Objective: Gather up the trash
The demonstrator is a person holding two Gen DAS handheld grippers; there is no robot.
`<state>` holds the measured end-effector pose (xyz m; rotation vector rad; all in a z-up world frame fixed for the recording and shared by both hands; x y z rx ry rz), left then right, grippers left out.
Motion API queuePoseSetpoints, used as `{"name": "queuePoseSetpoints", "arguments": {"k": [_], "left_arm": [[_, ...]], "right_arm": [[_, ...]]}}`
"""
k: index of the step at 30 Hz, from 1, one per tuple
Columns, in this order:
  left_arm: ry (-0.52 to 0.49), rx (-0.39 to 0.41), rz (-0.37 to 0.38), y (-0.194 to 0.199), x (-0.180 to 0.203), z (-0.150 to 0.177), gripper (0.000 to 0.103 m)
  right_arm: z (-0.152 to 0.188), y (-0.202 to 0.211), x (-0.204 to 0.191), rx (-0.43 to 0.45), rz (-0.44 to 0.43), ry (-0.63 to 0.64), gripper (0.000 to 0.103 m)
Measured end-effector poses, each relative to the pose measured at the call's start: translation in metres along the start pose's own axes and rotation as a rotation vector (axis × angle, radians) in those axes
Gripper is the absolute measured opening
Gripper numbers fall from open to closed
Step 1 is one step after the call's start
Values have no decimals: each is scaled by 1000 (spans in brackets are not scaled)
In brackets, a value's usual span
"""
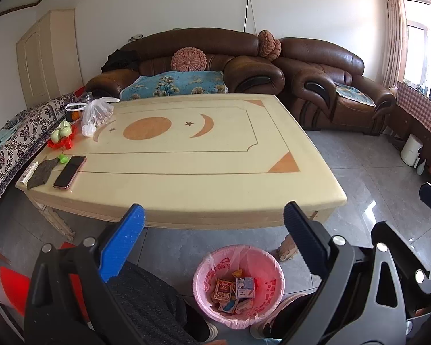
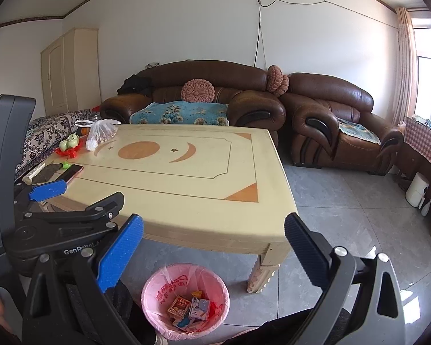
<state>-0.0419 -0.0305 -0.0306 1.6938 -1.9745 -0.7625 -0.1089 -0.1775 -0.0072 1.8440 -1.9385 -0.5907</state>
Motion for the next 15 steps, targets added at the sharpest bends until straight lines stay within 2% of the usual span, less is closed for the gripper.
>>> {"name": "queuePoseSetpoints", "arguments": {"k": [15], "left_arm": [[-3, 32, -9, 14, 2, -2, 95]], "right_arm": [[-2, 19, -2, 21, 25, 9, 96]]}}
Point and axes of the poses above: each gripper's, at about its wrist camera, not at the fingertips, and y roughly against the way its jaws point, x to its right, z to its underside, the point moved 7 cm from there along -y, roughly the way its jaws point, and after that the axes turned 3 degrees about -x, right-handed, at the moved point
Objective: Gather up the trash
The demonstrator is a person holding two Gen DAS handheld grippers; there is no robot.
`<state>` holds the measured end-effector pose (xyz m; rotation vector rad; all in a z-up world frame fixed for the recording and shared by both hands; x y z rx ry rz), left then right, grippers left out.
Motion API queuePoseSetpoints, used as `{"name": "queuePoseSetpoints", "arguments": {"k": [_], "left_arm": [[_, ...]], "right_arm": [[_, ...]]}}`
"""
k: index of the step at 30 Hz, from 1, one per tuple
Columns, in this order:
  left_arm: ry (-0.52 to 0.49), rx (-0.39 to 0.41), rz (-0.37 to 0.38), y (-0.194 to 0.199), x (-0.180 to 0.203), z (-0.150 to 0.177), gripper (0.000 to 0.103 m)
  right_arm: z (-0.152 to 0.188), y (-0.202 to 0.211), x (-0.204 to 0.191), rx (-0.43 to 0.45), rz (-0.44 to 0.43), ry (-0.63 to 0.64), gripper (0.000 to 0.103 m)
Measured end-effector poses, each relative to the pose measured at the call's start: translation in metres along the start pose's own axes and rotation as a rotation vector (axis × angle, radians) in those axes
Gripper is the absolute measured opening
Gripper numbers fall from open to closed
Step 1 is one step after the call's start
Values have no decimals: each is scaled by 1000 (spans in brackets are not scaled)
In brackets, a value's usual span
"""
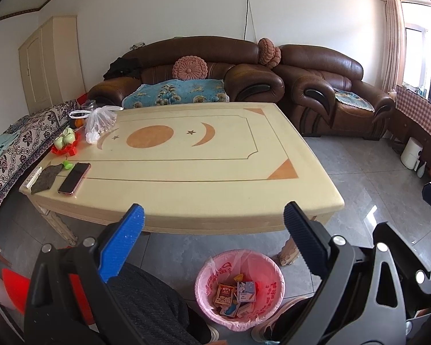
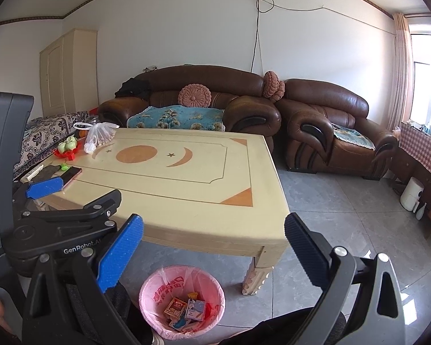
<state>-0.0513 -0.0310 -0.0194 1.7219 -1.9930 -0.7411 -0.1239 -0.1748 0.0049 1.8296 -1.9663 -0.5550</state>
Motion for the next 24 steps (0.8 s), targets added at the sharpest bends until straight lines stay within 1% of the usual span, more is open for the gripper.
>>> {"name": "queuePoseSetpoints", "arguments": {"k": [11, 24], "left_arm": [[5, 2, -10, 7, -2, -2, 95], [9, -6, -18, 5, -5, -3, 95]], "right_arm": [[1, 1, -1, 1, -1, -1, 96], [-4, 1, -3, -7, -8, 4, 96]]}}
Point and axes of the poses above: each gripper's, at about its wrist camera, not at the fingertips, and y roughly against the way its jaws point, x to its right, z to its underside, the point moved 7 cm from there along -y, roughly the way its jaws point, and after that the axes turned 3 degrees about -x, right-handed, at the moved point
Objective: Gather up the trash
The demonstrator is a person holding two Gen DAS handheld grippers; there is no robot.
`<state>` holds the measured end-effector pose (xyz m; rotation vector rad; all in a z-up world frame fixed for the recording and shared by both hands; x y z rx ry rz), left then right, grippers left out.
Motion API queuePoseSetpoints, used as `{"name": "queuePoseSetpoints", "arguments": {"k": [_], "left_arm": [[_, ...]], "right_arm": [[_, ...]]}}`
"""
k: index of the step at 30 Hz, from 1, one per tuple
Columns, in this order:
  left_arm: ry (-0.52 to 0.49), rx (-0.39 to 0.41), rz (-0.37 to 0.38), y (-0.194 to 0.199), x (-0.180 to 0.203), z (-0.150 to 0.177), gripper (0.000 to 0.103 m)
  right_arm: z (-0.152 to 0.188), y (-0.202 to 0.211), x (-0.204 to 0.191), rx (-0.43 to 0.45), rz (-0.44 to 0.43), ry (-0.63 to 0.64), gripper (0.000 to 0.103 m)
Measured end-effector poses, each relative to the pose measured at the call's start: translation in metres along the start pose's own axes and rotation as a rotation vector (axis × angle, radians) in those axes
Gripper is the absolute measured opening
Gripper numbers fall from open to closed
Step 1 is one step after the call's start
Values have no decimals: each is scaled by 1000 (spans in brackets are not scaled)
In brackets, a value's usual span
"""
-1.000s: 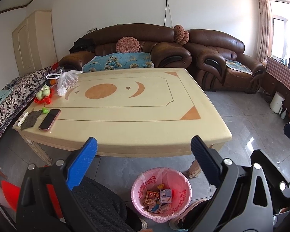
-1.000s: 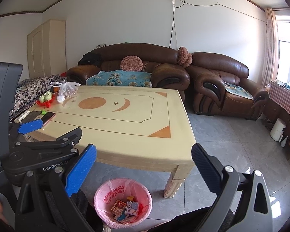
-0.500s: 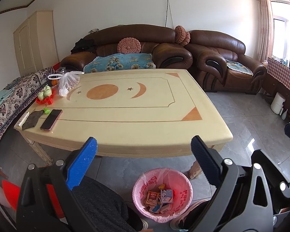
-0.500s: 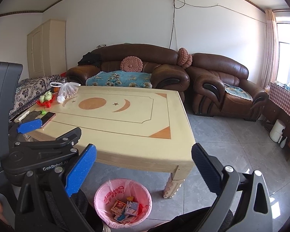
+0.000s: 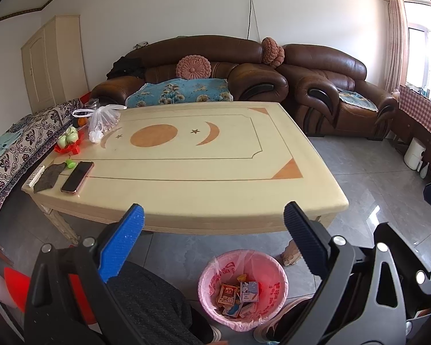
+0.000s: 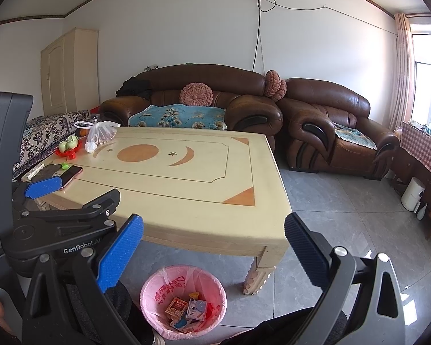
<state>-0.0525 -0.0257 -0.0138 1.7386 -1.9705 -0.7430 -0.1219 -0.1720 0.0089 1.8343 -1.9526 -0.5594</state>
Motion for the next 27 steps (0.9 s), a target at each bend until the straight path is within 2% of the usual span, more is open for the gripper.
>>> {"name": "queuePoseSetpoints", "arguments": {"k": [20, 27], "left_arm": [[2, 6, -13, -2, -1, -3, 95], [14, -14, 18, -6, 0, -3, 97]], "right_arm": [[-4, -4, 0, 3, -3, 6, 96], [-5, -5, 3, 7, -11, 0, 96]]}}
Point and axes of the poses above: each gripper's, at about its wrist camera, not at the fingertips, and y roughly against the way its jaws point, x to its right, z to its underside, the point moved 7 cm from there along -y, roughly the way its jaws point, and after that the axes turned 3 degrees about -x, right-handed, at the moved point
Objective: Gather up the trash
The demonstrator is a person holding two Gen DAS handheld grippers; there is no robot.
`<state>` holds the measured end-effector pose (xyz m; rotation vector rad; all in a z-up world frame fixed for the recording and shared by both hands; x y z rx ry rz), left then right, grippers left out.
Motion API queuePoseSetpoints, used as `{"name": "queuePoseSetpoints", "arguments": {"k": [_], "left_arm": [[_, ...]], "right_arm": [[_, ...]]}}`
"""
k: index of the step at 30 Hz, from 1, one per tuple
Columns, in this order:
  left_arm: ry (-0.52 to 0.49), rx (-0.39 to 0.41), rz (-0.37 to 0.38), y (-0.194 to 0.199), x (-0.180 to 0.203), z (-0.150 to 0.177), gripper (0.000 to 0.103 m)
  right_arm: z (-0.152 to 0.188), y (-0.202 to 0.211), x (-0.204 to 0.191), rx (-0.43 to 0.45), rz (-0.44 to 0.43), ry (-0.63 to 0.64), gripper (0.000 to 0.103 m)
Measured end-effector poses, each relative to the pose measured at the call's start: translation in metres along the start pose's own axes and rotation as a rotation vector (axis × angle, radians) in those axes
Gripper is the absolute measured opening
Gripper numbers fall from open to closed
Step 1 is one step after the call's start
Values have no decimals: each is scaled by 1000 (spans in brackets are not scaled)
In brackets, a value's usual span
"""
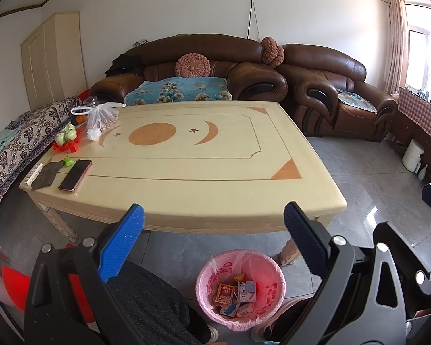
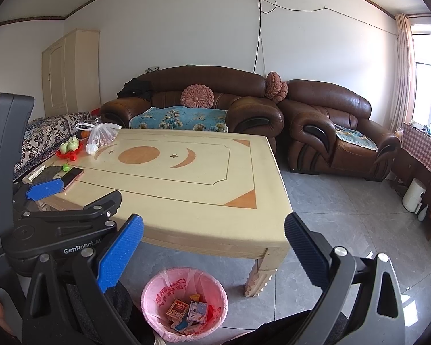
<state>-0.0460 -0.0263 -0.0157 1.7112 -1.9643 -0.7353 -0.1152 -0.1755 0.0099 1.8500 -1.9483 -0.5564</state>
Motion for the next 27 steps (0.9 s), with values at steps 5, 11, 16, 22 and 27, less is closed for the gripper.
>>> {"name": "queuePoseSetpoints", "arguments": {"k": [5, 11, 16, 22, 27], "left_arm": [[5, -14, 28, -6, 1, 1, 97], [4, -1, -3, -4, 0, 2, 97], [2, -6, -17, -3, 0, 3, 97], [-4, -8, -72, -2, -1, 3, 97], [-2, -23, -64, -4, -1, 3, 97]], "right_arm": [[1, 0, 1, 1, -2, -2, 96], [0, -3, 2, -3, -10, -4, 96], [1, -4, 2, -3, -10, -3, 96], [2, -8, 1, -11, -11, -3, 96], [3, -9, 0, -8, -6, 1, 96]]}}
Point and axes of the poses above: each gripper's, at about its wrist camera, not at the fingertips, and y roughly against the way its jaws point, x to its right, z to its underside, the point moved 7 cm from there along -y, roughly the way its jaws point, and after that the axes turned 3 degrees about -x, right-handed, at the moved point
